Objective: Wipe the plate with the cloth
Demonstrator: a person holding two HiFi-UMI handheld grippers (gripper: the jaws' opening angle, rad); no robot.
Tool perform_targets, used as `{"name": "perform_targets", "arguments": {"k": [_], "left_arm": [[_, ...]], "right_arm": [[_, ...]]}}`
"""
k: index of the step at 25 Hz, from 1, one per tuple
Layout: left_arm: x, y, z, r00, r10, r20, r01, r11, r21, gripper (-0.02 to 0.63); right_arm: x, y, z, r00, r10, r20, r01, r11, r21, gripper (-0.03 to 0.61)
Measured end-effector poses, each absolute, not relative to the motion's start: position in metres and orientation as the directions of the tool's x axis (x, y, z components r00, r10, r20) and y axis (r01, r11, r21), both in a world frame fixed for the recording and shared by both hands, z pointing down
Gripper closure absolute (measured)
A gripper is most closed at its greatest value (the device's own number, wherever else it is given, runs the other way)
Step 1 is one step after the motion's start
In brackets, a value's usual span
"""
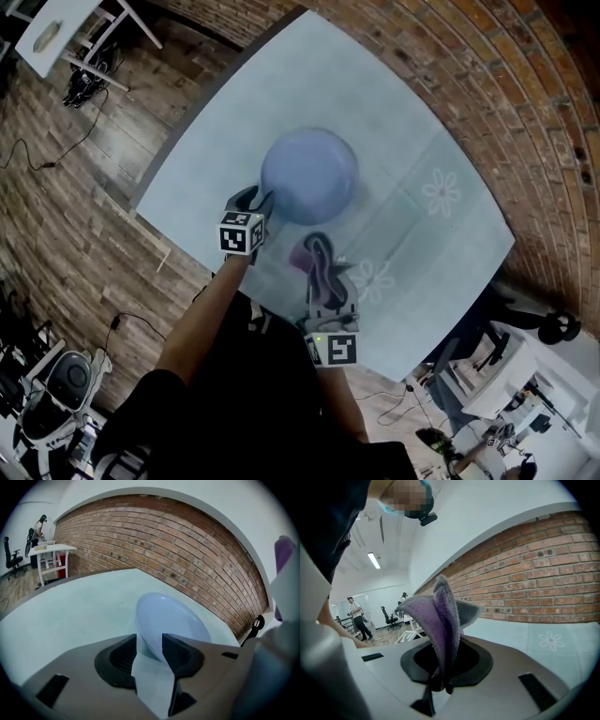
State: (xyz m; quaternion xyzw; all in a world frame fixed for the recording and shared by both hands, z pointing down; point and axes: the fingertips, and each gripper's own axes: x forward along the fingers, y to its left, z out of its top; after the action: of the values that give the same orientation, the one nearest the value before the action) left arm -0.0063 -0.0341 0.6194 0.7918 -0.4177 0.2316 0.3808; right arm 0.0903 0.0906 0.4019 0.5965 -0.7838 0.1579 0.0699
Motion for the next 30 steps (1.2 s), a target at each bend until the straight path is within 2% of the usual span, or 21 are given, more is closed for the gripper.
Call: {"name": "perform_targets", "arguments": {"k": [10,30], "left_arm": [[0.007,-0.047,0.644,0.562,-0.429,0.707,-0.823,-0.371,0.43,0.459],[-0.035,0.027,0.643,0.618,-0.27,0.738,-0.758,-0.454,0.469,0.521]], "right_arm": [[0.105,0.075,0.419,-0.248,-0.914,0.321,-0.965,0.205,-0.162,0.517],[0.064,0.062,0.481,-0.356,-0.837,0.416,-0.934,0.318,-0.16,0.517]]}}
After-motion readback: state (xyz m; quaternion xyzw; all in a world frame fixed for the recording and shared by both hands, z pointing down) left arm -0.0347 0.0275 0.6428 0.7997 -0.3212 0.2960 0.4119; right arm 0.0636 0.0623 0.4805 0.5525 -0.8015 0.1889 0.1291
